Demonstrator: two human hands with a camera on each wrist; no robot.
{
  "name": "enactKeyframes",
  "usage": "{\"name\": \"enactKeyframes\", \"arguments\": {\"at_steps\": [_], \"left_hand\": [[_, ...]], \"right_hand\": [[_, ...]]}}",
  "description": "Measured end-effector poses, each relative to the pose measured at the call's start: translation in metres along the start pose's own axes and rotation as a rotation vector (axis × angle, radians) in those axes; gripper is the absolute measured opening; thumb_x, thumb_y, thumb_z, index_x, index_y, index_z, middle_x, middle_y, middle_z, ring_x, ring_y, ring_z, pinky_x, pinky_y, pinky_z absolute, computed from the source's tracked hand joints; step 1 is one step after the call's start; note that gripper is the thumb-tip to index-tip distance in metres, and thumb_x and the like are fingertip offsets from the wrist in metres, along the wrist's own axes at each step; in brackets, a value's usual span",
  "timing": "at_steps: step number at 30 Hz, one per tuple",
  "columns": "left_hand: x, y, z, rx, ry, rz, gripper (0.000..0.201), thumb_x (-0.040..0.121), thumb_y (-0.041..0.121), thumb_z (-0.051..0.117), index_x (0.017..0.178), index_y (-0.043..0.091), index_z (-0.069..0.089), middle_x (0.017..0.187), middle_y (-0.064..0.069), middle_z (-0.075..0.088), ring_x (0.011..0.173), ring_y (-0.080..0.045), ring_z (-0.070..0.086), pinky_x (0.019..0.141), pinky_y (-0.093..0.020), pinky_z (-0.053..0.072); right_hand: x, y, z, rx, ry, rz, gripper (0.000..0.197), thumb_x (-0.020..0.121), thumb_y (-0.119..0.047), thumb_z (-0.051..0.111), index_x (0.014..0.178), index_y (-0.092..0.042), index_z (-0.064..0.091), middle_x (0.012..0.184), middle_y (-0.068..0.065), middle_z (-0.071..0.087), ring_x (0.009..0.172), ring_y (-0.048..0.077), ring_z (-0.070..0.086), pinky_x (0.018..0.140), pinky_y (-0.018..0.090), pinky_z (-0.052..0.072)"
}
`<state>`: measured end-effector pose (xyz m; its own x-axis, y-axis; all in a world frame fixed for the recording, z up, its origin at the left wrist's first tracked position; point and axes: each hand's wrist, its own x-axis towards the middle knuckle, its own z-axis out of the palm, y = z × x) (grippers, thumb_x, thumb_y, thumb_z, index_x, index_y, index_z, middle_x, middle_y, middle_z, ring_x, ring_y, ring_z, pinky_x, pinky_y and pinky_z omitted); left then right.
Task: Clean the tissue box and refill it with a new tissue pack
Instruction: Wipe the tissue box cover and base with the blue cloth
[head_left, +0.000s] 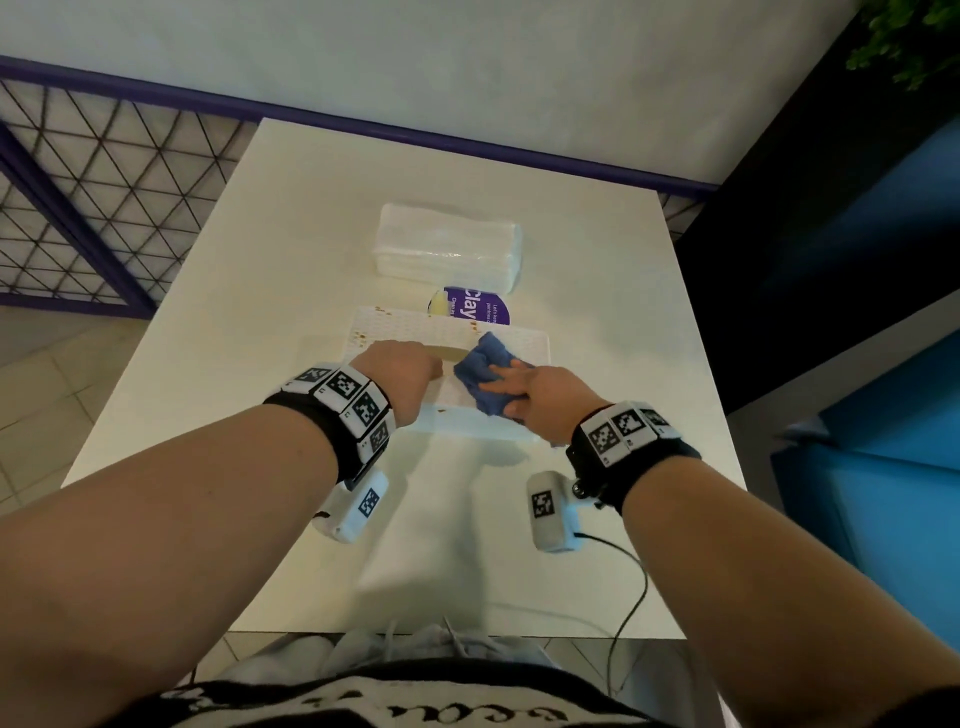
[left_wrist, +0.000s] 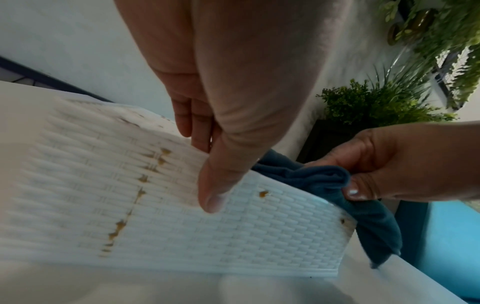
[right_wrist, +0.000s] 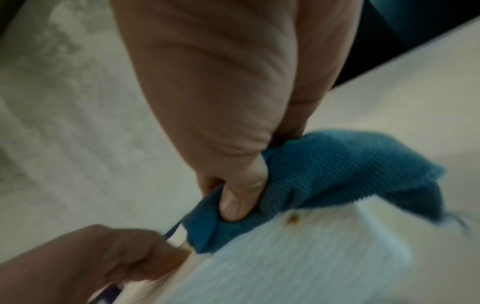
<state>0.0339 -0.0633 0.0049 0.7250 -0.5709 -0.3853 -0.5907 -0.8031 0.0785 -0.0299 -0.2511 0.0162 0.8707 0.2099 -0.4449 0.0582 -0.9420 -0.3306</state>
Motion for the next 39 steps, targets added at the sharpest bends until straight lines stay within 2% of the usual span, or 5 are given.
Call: {"name": "enactKeyframes", "arguments": {"at_steps": [14, 18, 24, 31, 39], "left_hand": [[0.006, -0.011, 0.002, 0.019, -0.028, 0.06, 0.062, 0.078, 0.007, 0.064, 0.136, 0.02, 0.047, 0.125, -0.006, 0.056, 0.11, -0.028, 0.058, 0.089, -0.033, 0.048], [0.0, -0.027, 0.002, 0.023, -0.008, 0.119, 0.057, 0.078, 0.006, 0.064, 0.131, 0.024, 0.052, 0.126, -0.002, 0.059, 0.112, -0.026, 0.057, 0.094, -0.034, 0.046], [-0.016, -0.048, -0.002, 0.188, 0.016, 0.167, 0.072, 0.081, -0.004, 0.041, 0.146, 0.024, 0.03, 0.153, 0.004, 0.031, 0.137, -0.013, 0.035, 0.117, -0.031, 0.013], [-0.029, 0.037, 0.006, 0.035, 0.002, -0.077, 0.078, 0.071, 0.082, 0.036, 0.11, 0.017, 0.056, 0.112, -0.002, 0.061, 0.113, -0.025, 0.053, 0.108, -0.055, 0.011], [-0.028, 0.022, 0.009, 0.017, -0.018, -0.026, 0.068, 0.069, 0.072, 0.058, 0.117, 0.025, 0.052, 0.1, 0.008, 0.062, 0.097, -0.02, 0.06, 0.102, -0.051, 0.016]], "right_hand": [[-0.01, 0.002, -0.008, -0.1, 0.063, 0.185, 0.04, 0.097, -0.021, 0.046, 0.136, -0.028, 0.05, 0.147, 0.002, 0.044, 0.132, 0.023, 0.045, 0.106, 0.026, 0.032], [-0.014, 0.009, -0.014, 0.253, 0.381, 0.295, 0.036, 0.09, -0.01, 0.051, 0.119, -0.024, 0.066, 0.124, 0.007, 0.065, 0.113, 0.026, 0.059, 0.095, 0.027, 0.045], [-0.021, 0.018, -0.024, 0.411, 0.524, 0.324, 0.031, 0.09, -0.01, 0.052, 0.114, -0.023, 0.068, 0.11, 0.007, 0.069, 0.1, 0.022, 0.061, 0.087, 0.028, 0.047], [-0.012, 0.009, -0.022, 0.391, 0.497, 0.311, 0.032, 0.091, -0.01, 0.05, 0.118, -0.018, 0.065, 0.112, 0.009, 0.068, 0.104, 0.026, 0.061, 0.086, 0.029, 0.046], [-0.017, 0.006, -0.017, 0.435, 0.471, 0.306, 0.031, 0.092, -0.011, 0.051, 0.118, -0.021, 0.066, 0.112, 0.007, 0.068, 0.105, 0.023, 0.061, 0.091, 0.03, 0.048]]}}
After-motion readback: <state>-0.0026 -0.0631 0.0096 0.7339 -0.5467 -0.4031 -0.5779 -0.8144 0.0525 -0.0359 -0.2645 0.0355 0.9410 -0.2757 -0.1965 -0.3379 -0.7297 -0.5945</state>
